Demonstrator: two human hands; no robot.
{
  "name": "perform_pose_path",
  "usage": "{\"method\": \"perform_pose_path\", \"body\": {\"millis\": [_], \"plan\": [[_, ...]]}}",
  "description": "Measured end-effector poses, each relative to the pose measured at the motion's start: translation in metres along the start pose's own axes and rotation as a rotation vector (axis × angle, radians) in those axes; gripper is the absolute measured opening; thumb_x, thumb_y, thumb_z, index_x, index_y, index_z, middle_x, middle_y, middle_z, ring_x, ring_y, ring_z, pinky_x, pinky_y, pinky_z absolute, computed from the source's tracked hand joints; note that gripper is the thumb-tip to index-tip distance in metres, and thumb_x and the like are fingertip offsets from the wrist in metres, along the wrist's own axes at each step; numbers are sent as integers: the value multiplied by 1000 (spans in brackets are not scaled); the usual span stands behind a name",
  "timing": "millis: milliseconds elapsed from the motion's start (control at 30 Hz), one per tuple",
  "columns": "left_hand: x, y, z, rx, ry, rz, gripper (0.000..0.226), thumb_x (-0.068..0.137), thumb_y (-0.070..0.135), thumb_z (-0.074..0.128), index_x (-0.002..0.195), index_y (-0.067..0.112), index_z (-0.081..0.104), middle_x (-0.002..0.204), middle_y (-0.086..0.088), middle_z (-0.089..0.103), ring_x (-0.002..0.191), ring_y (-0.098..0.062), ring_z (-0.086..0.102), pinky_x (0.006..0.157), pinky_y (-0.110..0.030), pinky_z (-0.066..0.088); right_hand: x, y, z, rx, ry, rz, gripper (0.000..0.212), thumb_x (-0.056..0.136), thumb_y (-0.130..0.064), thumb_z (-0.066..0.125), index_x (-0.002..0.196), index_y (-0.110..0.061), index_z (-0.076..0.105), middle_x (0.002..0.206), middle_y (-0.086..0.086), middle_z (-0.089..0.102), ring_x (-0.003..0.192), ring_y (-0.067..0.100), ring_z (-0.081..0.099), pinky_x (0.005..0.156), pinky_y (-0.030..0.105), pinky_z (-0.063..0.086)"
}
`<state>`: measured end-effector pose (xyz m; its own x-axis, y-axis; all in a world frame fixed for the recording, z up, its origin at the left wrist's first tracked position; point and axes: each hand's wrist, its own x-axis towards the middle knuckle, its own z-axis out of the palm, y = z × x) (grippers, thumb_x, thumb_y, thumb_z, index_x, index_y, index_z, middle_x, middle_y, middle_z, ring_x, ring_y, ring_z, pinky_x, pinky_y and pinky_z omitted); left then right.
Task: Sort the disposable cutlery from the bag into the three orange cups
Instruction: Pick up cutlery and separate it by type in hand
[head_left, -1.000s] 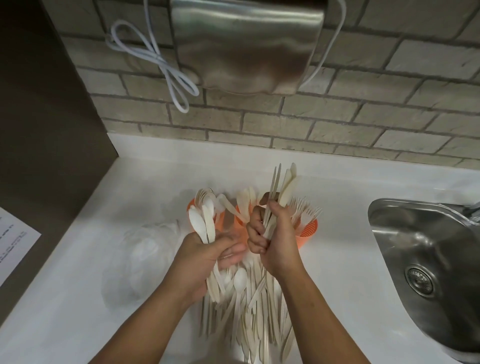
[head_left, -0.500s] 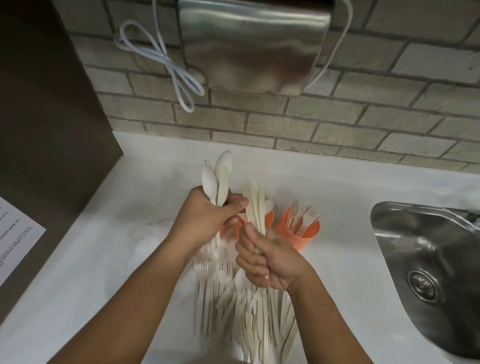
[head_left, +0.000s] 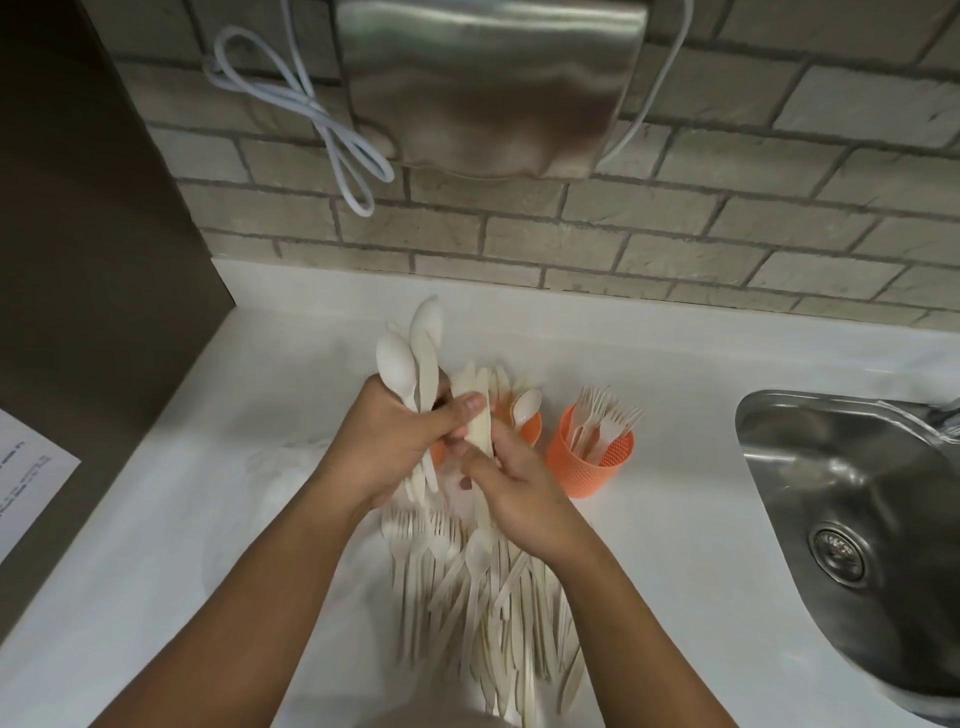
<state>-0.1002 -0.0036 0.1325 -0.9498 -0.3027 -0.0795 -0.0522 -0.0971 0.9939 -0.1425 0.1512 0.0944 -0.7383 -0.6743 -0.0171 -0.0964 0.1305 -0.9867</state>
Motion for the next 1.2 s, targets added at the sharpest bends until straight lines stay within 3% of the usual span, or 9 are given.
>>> {"method": "perform_pose_path", "body": {"millis": [133, 267, 333, 433, 600, 733, 900, 1067, 1200], "plan": [[0, 2, 0, 83, 62, 52, 28, 86, 16, 83, 62, 23, 70, 68, -3, 70, 70, -20, 71, 72, -45, 59, 9, -3, -11, -244, -59, -13, 21, 108, -29, 49, 104, -12, 60, 94, 4, 65, 88, 10, 61, 87, 42, 54], [1, -2, -8, 115, 137, 74, 33, 85, 23, 85, 61, 20, 63, 77, -27, 68, 82, -38, 75, 81, -63, 60, 9, -10, -24, -271, -99, -12, 24, 108, -33, 52, 93, -15, 60, 79, -5, 57, 72, 13, 53, 72, 33, 48], [4, -4, -10, 78, 202, 68, 30, 87, 20, 84, 62, 23, 67, 83, -27, 72, 92, -38, 76, 87, -63, 58, 11, -11, -33, -227, -93, -22, 14, 105, -31, 57, 102, -21, 66, 89, -6, 65, 82, 16, 62, 79, 35, 51], [15, -4, -2, 113, 248, 70, 13, 84, 26, 85, 74, 23, 76, 88, -11, 79, 92, -26, 78, 89, -55, 61, 21, -8, -40, -283, -23, -84, 15, 103, -20, 60, 114, -20, 70, 99, -9, 68, 92, 11, 66, 83, 29, 53], [41, 3, 28, 251, 397, 131, 15, 85, 27, 85, 91, 17, 76, 80, 13, 75, 73, 5, 71, 64, -17, 56, 49, 9, -63, -617, 396, -224, 43, 89, -1, 49, 125, -15, 67, 118, 4, 57, 107, 20, 60, 89, 31, 50], [59, -2, 40, 340, 409, 136, 18, 86, 31, 83, 92, 18, 73, 82, 11, 74, 80, -11, 73, 72, -31, 60, 63, 35, -74, -1058, 188, -79, 25, 95, -10, 62, 118, -11, 71, 113, 13, 53, 99, 32, 54, 83, 42, 53], [62, -14, 36, 485, 260, -2, 17, 85, 33, 82, 95, 21, 75, 83, 4, 75, 78, -23, 74, 78, -45, 62, 61, 33, -77, -1022, 192, -80, 11, 87, 6, 58, 85, -3, 64, 89, 9, 46, 69, 29, 54, 61, 29, 40], [50, 2, 15, 394, 301, 18, 22, 86, 35, 82, 97, 17, 76, 89, 0, 78, 85, -20, 76, 78, -37, 62, 37, -33, -110, -985, 379, -252, 7, 94, -2, 65, 93, -5, 71, 96, 8, 52, 69, 29, 61, 68, 32, 46], [35, 16, -19, 239, 430, 48, 13, 88, 28, 81, 85, 16, 77, 73, -4, 77, 62, -17, 73, 72, -42, 64, 20, -92, -116, -881, 436, -419, 9, 96, -2, 65, 99, -6, 73, 99, 2, 54, 66, 16, 59, 69, 22, 46]]}}
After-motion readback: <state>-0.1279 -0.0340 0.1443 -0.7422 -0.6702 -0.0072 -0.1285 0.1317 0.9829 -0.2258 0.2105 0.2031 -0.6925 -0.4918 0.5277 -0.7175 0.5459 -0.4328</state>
